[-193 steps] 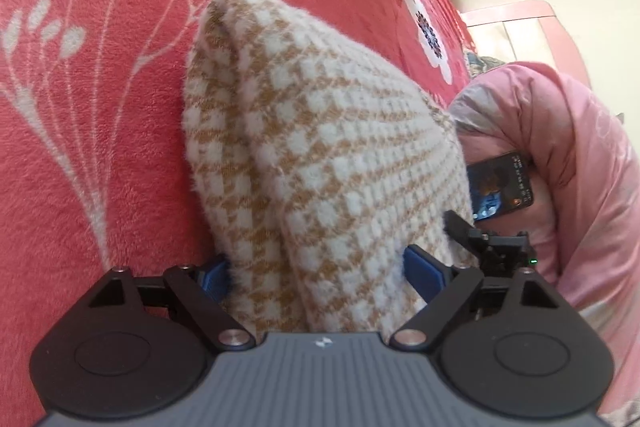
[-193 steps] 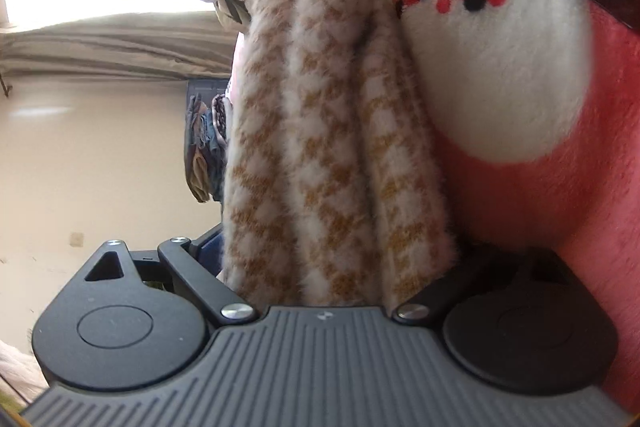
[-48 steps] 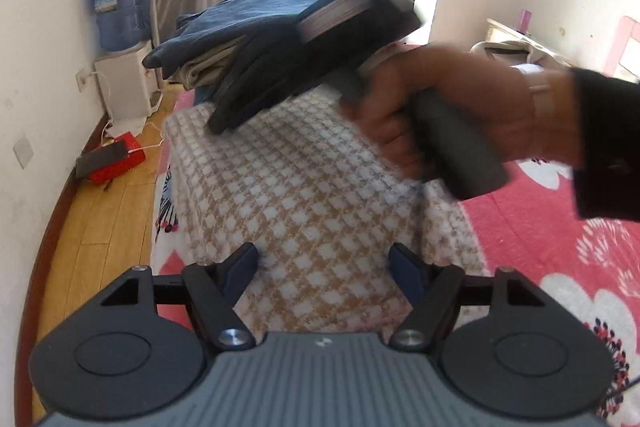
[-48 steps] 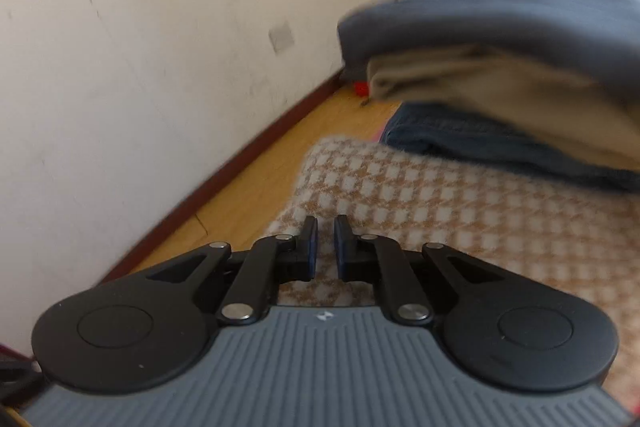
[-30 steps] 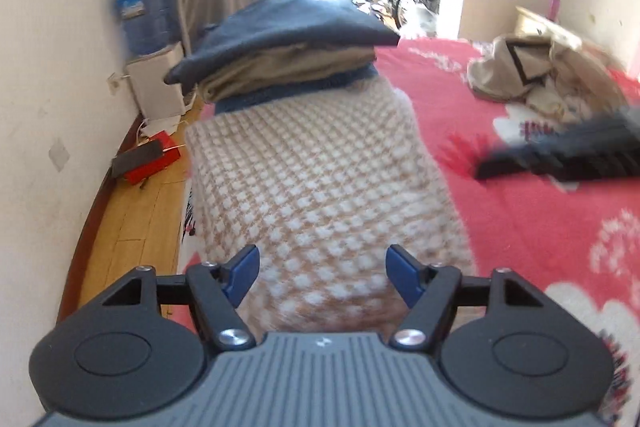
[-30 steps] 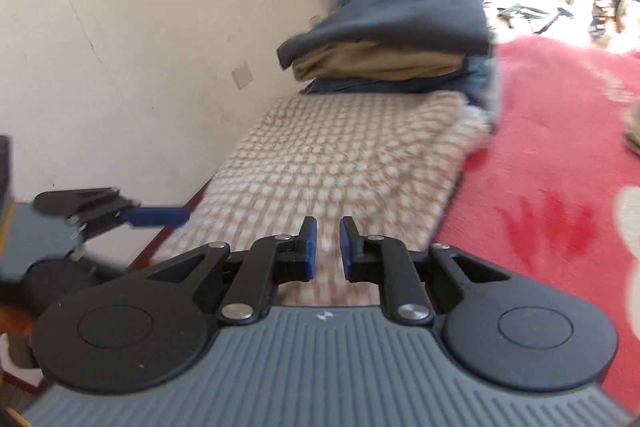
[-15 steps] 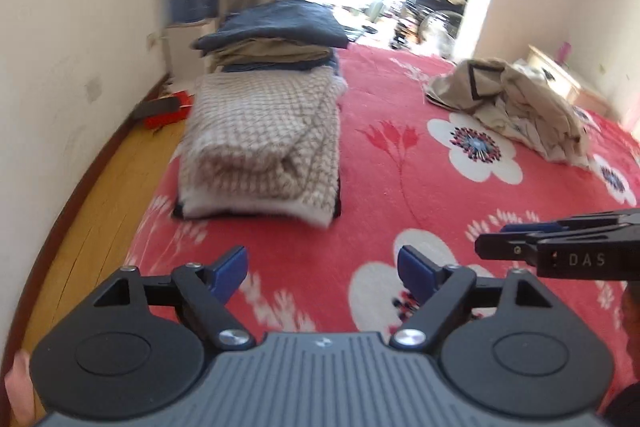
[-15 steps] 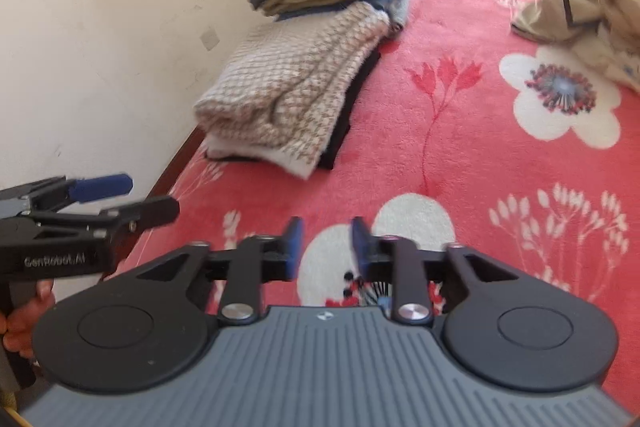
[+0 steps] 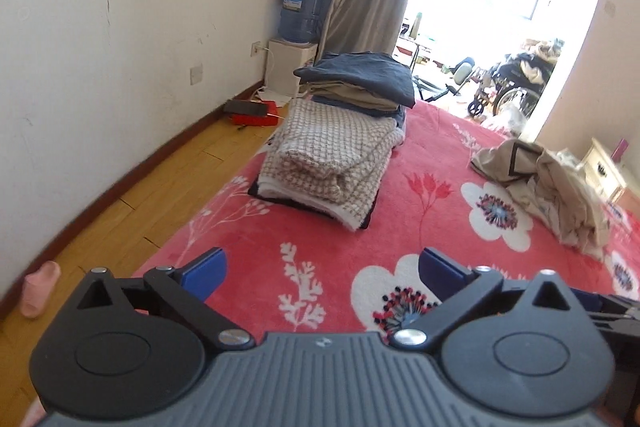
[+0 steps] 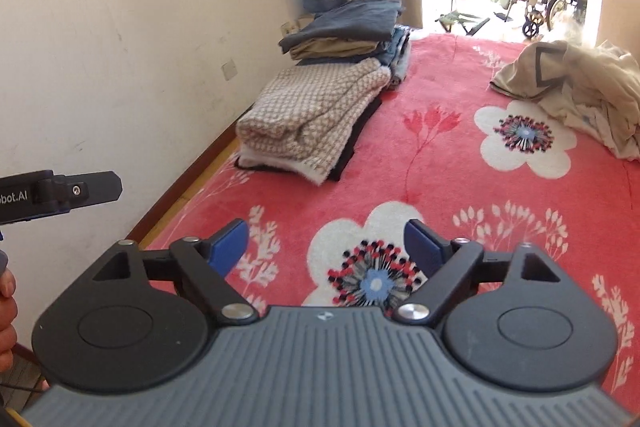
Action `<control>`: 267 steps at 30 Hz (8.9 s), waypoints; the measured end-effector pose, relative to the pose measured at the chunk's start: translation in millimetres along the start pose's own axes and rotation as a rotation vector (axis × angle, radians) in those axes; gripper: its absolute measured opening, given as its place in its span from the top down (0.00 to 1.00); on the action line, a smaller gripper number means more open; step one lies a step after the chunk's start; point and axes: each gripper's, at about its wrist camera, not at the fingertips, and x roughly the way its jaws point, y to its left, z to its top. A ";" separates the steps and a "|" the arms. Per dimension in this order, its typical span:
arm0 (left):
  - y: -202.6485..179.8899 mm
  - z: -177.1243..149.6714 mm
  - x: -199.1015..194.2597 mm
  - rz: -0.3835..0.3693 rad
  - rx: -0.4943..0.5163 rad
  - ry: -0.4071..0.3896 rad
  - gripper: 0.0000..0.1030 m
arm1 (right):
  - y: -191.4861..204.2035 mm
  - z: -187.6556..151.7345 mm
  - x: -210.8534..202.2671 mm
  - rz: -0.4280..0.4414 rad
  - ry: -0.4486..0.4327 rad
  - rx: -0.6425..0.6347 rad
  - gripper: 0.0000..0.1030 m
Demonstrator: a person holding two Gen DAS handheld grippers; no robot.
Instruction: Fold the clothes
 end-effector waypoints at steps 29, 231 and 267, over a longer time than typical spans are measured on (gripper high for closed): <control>-54.5 13.7 14.7 0.300 0.044 0.053 0.00 | -0.3 13.0 21.6 -0.116 0.096 -0.089 0.01; 77.9 93.8 428.3 -0.452 0.142 0.040 0.00 | -189.5 153.9 433.2 0.229 -0.145 0.937 0.37; 122.1 103.2 425.6 -0.656 0.037 0.165 0.08 | -83.9 36.6 369.4 0.367 0.145 0.900 0.45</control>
